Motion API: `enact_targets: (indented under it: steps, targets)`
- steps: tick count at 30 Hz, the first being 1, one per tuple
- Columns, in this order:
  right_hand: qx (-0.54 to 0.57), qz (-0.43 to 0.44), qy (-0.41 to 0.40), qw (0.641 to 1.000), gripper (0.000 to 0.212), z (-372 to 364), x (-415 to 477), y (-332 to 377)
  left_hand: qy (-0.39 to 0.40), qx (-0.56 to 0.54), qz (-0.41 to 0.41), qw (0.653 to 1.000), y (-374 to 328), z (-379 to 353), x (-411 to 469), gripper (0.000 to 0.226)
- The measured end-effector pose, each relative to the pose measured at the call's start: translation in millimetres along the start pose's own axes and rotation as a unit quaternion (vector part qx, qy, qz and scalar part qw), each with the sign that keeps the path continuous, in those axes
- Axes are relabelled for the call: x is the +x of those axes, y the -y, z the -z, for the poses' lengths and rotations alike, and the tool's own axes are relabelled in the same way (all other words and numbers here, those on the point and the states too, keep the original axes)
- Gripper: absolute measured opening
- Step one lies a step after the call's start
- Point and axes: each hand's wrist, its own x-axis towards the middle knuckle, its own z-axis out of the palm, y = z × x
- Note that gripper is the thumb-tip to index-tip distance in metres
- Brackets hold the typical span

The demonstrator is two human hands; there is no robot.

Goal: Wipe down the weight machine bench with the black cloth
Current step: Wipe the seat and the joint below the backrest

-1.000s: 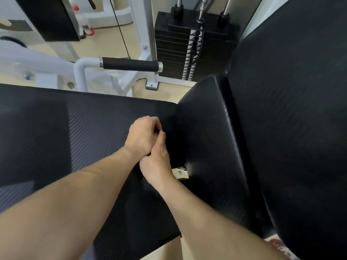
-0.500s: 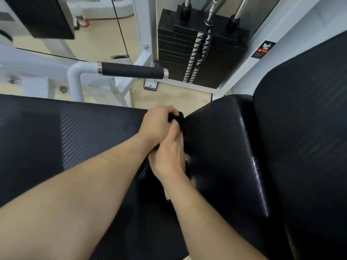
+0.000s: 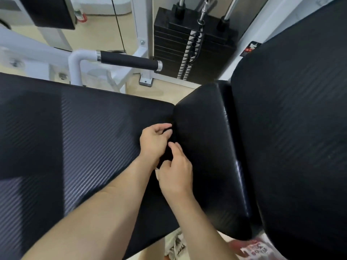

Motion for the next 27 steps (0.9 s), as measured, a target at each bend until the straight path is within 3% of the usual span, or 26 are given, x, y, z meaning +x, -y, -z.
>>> enact_targets:
  steps: [2, 5, 8, 11, 15, 18, 22, 25, 27]
  targets:
    - [0.023, 0.038, -0.024, 0.999, 0.059, 13, -22, -9, -0.014, -0.158, 0.058, 0.986, 1, -1, -20, 0.02]
    - [0.071, 0.104, -0.083, 0.989, 0.064, 38, -45, -16, -0.005, -0.24, -0.029, 0.97, -32, -5, -38, 0.02]
    - [0.132, 0.144, -0.117, 0.974, 0.064, 64, -51, -4, 0.079, -0.234, -0.168, 0.954, -93, -15, -47, 0.027]
    - [0.17, 0.192, -0.134, 0.957, 0.063, 84, -55, 16, 0.145, -0.142, -0.265, 0.943, -135, -32, -53, 0.045]
    - [0.181, 0.183, -0.145, 0.955, 0.062, 97, -57, 23, 0.162, -0.028, -0.224, 0.961, -135, -42, -56, 0.045]
    - [0.238, 0.099, -0.13, 0.957, 0.052, 100, -53, 17, 0.167, -0.029, -0.215, 0.962, -120, -34, -73, 0.033]
    - [0.325, -0.004, -0.057, 0.944, 0.053, 98, -47, 17, 0.217, -0.024, -0.18, 0.959, -114, -6, -97, 0.036]
    - [0.375, -0.008, -0.016, 0.927, 0.053, 96, -43, 26, 0.252, -0.161, -0.142, 0.944, -124, 13, -103, 0.043]
    - [0.402, 0.004, -0.022, 0.915, 0.039, 96, -38, 31, 0.275, -0.28, -0.102, 0.914, -134, 19, -102, 0.051]
